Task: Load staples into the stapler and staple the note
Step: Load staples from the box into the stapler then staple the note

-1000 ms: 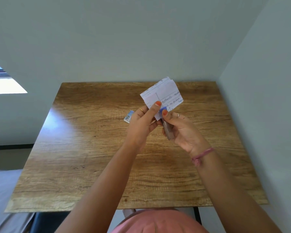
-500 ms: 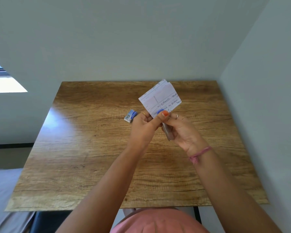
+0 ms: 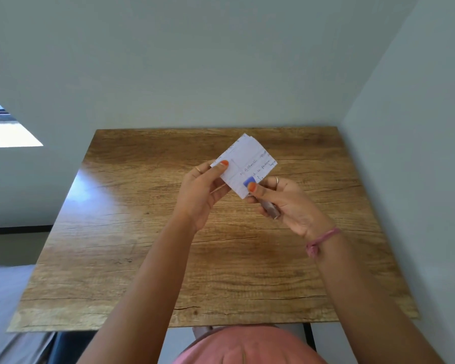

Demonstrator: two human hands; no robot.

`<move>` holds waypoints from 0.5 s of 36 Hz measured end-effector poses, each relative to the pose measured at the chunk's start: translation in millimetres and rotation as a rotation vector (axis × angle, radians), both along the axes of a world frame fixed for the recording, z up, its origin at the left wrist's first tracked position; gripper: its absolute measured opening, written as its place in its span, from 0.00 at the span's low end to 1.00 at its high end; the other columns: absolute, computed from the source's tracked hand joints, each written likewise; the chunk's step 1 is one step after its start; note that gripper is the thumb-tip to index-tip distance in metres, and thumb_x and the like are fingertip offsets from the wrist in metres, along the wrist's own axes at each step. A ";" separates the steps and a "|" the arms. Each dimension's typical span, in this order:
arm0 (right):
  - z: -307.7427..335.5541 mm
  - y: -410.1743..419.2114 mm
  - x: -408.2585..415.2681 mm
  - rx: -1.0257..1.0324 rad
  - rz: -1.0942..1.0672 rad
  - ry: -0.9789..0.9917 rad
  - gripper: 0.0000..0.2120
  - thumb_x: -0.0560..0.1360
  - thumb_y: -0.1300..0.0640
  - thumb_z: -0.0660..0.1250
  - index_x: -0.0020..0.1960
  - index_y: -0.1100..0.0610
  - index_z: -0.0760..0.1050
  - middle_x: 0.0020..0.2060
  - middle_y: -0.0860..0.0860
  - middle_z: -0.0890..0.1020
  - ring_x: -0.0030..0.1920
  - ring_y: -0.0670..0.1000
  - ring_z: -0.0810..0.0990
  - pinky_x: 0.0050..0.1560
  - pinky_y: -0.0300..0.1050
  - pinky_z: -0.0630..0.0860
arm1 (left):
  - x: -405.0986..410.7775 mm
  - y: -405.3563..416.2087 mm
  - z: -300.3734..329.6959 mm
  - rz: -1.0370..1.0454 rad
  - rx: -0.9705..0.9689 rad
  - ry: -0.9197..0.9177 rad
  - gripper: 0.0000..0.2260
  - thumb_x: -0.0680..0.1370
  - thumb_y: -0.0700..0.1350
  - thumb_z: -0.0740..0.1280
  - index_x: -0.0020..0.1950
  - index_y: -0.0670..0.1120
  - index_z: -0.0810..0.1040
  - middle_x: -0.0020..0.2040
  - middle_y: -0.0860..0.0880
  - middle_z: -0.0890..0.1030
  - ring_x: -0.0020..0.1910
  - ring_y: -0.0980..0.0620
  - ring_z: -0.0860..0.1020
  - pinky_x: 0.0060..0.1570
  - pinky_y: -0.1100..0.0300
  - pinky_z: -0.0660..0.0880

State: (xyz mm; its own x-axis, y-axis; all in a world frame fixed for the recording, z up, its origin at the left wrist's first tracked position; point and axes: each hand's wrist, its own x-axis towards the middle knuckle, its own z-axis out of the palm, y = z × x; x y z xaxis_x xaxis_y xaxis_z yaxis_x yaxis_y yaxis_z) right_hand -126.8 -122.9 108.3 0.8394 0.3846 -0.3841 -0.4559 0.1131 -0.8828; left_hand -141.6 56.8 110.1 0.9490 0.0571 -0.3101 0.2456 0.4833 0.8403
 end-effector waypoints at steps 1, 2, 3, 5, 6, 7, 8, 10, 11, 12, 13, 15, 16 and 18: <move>0.1 -0.5 0.5 -0.029 0.007 -0.026 0.24 0.58 0.50 0.79 0.51 0.58 0.82 0.42 0.54 0.86 0.42 0.47 0.84 0.34 0.36 0.78 | 0.2 0.8 -1.0 0.015 0.006 -0.003 0.04 0.77 0.41 0.68 0.48 0.44 0.83 0.49 0.45 0.85 0.49 0.49 0.83 0.45 0.58 0.80; 0.2 -0.9 0.7 -0.058 0.014 -0.051 0.23 0.59 0.50 0.79 0.51 0.57 0.82 0.44 0.53 0.87 0.42 0.46 0.84 0.35 0.36 0.79 | 0.4 1.7 -1.8 0.027 0.011 -0.008 0.04 0.77 0.42 0.68 0.48 0.44 0.83 0.49 0.45 0.85 0.49 0.49 0.83 0.45 0.58 0.80; -0.3 -1.7 0.6 -0.083 0.019 -0.074 0.22 0.59 0.50 0.80 0.51 0.54 0.83 0.45 0.52 0.87 0.41 0.45 0.83 0.35 0.36 0.79 | 0.4 2.4 -2.1 0.040 0.012 -0.014 0.04 0.77 0.42 0.68 0.49 0.44 0.83 0.50 0.45 0.85 0.50 0.49 0.83 0.45 0.59 0.80; -1.9 -3.4 -0.1 -0.123 0.024 -0.109 0.19 0.61 0.52 0.79 0.50 0.51 0.83 0.45 0.50 0.87 0.37 0.44 0.81 0.35 0.37 0.78 | 0.8 3.2 -3.3 0.073 0.009 -0.022 0.04 0.77 0.42 0.69 0.49 0.45 0.83 0.50 0.45 0.85 0.49 0.50 0.83 0.43 0.61 0.79; -3.4 -4.0 -0.5 -0.145 0.020 -0.120 0.19 0.61 0.52 0.79 0.51 0.51 0.82 0.44 0.49 0.86 0.36 0.45 0.79 0.34 0.37 0.77 | 0.8 3.2 -3.8 0.094 0.008 -0.023 0.04 0.77 0.41 0.69 0.49 0.44 0.83 0.49 0.45 0.85 0.49 0.50 0.84 0.42 0.62 0.79; -5.6 -4.6 -0.5 -0.169 0.012 -0.129 0.19 0.62 0.53 0.79 0.52 0.50 0.82 0.42 0.48 0.86 0.35 0.45 0.79 0.33 0.36 0.76 | 0.9 3.3 -4.2 0.114 0.009 -0.023 0.04 0.77 0.41 0.69 0.49 0.44 0.83 0.49 0.45 0.85 0.48 0.50 0.84 0.41 0.62 0.79; -7.7 -4.7 -0.8 -0.191 0.001 -0.137 0.19 0.63 0.53 0.79 0.53 0.50 0.81 0.41 0.47 0.86 0.34 0.43 0.79 0.31 0.35 0.75 | 1.1 3.2 -5.0 0.132 0.011 -0.021 0.03 0.77 0.41 0.69 0.48 0.44 0.82 0.48 0.45 0.85 0.48 0.50 0.84 0.41 0.63 0.79; -13.3 -5.1 -1.0 -0.226 -0.032 -0.152 0.17 0.66 0.56 0.78 0.54 0.49 0.80 0.41 0.46 0.85 0.33 0.40 0.79 0.29 0.33 0.74 | 1.3 3.4 -6.8 0.166 0.010 -0.018 0.02 0.77 0.40 0.69 0.47 0.44 0.82 0.48 0.45 0.85 0.48 0.49 0.84 0.41 0.62 0.79; -16.7 -5.3 -0.6 -0.231 -0.052 -0.158 0.17 0.67 0.57 0.78 0.54 0.50 0.80 0.42 0.47 0.84 0.33 0.39 0.80 0.30 0.32 0.74 | 1.6 3.8 -7.6 0.182 0.009 -0.017 0.02 0.76 0.39 0.69 0.47 0.44 0.82 0.48 0.45 0.85 0.48 0.49 0.84 0.41 0.62 0.79; -19.8 -5.5 -0.1 -0.229 -0.070 -0.164 0.18 0.68 0.58 0.78 0.56 0.52 0.80 0.43 0.49 0.84 0.34 0.39 0.80 0.31 0.32 0.74 | 2.2 4.1 -8.7 0.198 0.010 -0.016 0.02 0.76 0.39 0.69 0.47 0.43 0.82 0.48 0.45 0.85 0.48 0.49 0.84 0.41 0.62 0.80; -23.2 -6.0 0.8 -0.229 -0.084 -0.174 0.18 0.68 0.59 0.77 0.57 0.53 0.79 0.45 0.50 0.83 0.36 0.39 0.81 0.32 0.32 0.75 | 2.7 4.6 -9.9 0.211 0.013 -0.014 0.02 0.76 0.39 0.70 0.47 0.43 0.81 0.48 0.45 0.85 0.49 0.49 0.84 0.41 0.62 0.80; -30.2 -6.9 3.8 -0.263 -0.103 -0.200 0.18 0.69 0.59 0.77 0.57 0.51 0.79 0.48 0.50 0.84 0.44 0.44 0.83 0.37 0.34 0.78 | 3.7 5.0 -12.0 0.233 0.021 -0.007 0.02 0.76 0.39 0.70 0.47 0.43 0.81 0.48 0.45 0.85 0.49 0.49 0.84 0.42 0.61 0.80; -33.7 -7.3 5.5 -0.294 -0.112 -0.213 0.17 0.69 0.58 0.77 0.56 0.50 0.79 0.48 0.49 0.84 0.47 0.46 0.83 0.40 0.37 0.79 | 4.1 5.1 -13.1 0.243 0.027 -0.003 0.02 0.76 0.39 0.70 0.47 0.43 0.81 0.48 0.45 0.85 0.48 0.49 0.84 0.42 0.61 0.80; -41.7 -7.4 9.3 -0.373 -0.127 -0.247 0.16 0.70 0.57 0.77 0.55 0.48 0.78 0.47 0.47 0.84 0.48 0.46 0.83 0.44 0.42 0.82 | 4.9 5.3 -15.8 0.266 0.035 0.004 0.02 0.76 0.39 0.69 0.48 0.43 0.80 0.47 0.46 0.86 0.48 0.49 0.84 0.44 0.59 0.81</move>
State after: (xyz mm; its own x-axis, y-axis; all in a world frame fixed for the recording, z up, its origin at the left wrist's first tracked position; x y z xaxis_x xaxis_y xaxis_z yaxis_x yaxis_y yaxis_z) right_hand -117.4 -130.3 66.6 0.9547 0.1464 -0.2591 -0.2296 -0.1914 -0.9543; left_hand -136.7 62.1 94.2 0.8981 0.3148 -0.3071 0.1171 0.5019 0.8570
